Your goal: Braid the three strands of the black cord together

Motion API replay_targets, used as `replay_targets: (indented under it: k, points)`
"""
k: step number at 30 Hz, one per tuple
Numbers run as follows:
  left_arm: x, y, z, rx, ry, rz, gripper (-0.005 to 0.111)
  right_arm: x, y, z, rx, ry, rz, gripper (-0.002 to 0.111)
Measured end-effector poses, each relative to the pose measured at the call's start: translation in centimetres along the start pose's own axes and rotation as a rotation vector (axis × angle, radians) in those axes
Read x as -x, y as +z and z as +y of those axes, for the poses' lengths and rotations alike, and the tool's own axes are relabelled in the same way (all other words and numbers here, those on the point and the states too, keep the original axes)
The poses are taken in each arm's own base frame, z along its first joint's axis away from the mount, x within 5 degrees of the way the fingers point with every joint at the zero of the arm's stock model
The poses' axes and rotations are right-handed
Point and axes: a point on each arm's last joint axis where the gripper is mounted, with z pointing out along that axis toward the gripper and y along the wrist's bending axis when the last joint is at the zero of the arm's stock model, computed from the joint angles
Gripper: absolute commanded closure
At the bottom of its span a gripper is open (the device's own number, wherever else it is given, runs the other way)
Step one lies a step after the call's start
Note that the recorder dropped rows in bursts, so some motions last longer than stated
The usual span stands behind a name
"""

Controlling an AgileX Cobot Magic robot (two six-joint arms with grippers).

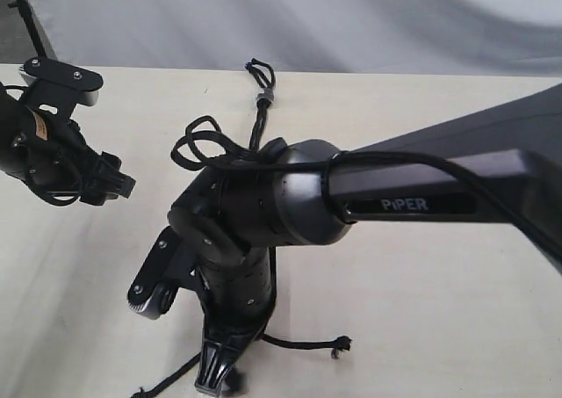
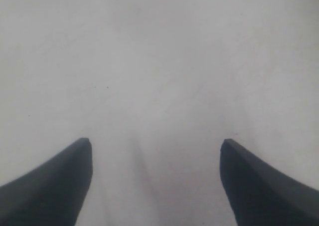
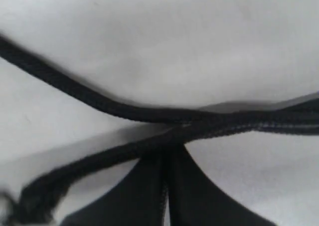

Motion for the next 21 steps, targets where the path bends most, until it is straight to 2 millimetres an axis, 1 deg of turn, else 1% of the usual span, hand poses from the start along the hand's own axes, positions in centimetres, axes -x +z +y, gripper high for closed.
replay_targets:
  k: [3,8,13,15,16,18,21]
  points:
    - [0.0,0.0,0.0,0.0,0.0,0.0,0.039,0.6,-0.1,0.8,0.002,-0.09,-0.039,0.109]
    - [0.0,0.0,0.0,0.0,0.0,0.0,0.039,0.7,-0.2,0.7,0.0,-0.102,-0.045,0.109]
    - [0.0,0.0,0.0,0.0,0.0,0.0,0.039,0.2,-0.4,-0.3,0.023,-0.054,-0.041,0.109]
    - [0.0,0.0,0.0,0.0,0.0,0.0,0.039,-0.1,-0.7,-0.8,0.029,-0.032,-0.042,0.109]
    - [0.0,0.0,0.0,0.0,0.0,0.0,0.039,-0.4,-1.0,-1.5,0.034,-0.007,-0.042,0.109]
    - [0.0,0.0,0.0,-0.001,-0.002,0.002,0.039,-1.0,-0.9,-2.5,0.044,0.034,-0.026,0.109]
    - [0.0,0.0,0.0,-0.002,-0.006,0.002,0.039,-1.5,-0.5,-3.2,0.053,0.066,0.0,0.108]
